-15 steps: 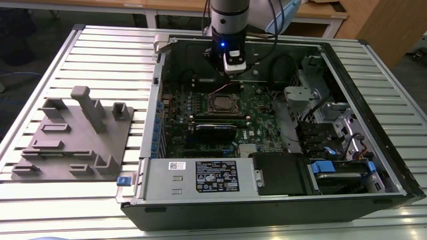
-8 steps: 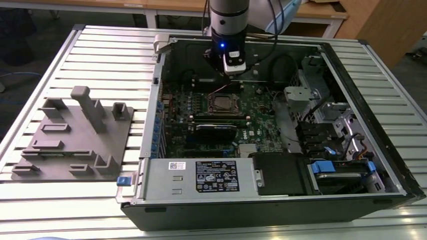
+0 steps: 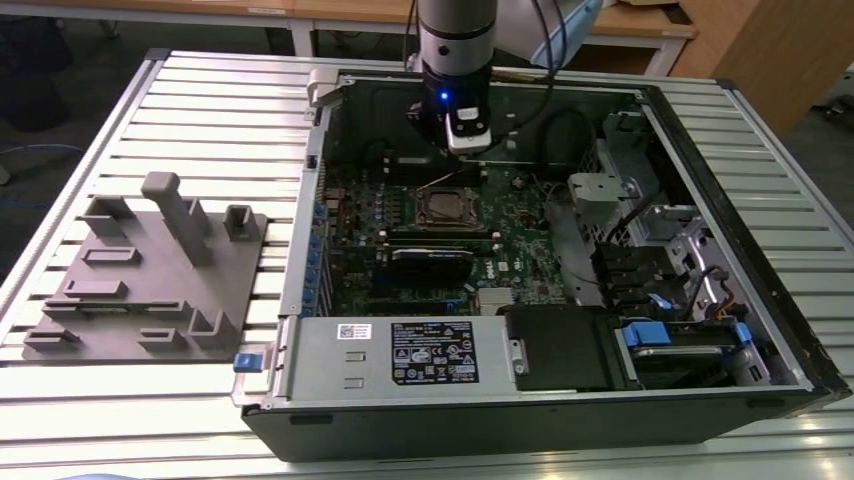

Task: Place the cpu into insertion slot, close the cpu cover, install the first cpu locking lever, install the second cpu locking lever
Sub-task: 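Install the first cpu locking lever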

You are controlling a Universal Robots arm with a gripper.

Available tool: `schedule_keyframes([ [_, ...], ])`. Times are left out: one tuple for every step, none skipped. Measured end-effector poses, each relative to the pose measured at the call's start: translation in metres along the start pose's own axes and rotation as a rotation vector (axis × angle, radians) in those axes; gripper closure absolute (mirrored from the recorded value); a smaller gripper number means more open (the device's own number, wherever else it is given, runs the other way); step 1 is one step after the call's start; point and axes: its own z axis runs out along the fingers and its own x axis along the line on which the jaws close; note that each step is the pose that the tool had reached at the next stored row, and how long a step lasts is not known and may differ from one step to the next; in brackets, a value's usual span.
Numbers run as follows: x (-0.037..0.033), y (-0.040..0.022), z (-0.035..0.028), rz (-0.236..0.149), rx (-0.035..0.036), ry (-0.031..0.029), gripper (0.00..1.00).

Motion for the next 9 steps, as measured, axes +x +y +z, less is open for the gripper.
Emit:
schedule_keyframes([
  [0.0001,-0.0002,0.0011,0.0,-0.0001,-0.0003,0.89],
  [0.0002,-0.0004,0.0025,0.0,-0.0003,-0.0006,0.89],
  [0.0003,-0.0007,0.0041,0.0,-0.0004,-0.001,0.89],
  [0.0005,-0.0009,0.0058,0.0,-0.0006,-0.0012,0.89],
  [0.0006,-0.0011,0.0073,0.0,-0.0007,-0.0015,0.89],
  [0.0007,-0.0013,0.0087,0.0,-0.0008,-0.0017,0.89],
  [0.0008,-0.0015,0.0099,0.0,-0.0009,-0.0019,0.89],
  [0.0008,-0.0017,0.0108,0.0,-0.001,-0.002,0.89],
  [0.0009,-0.0017,0.0111,0.0,-0.001,-0.002,0.89],
])
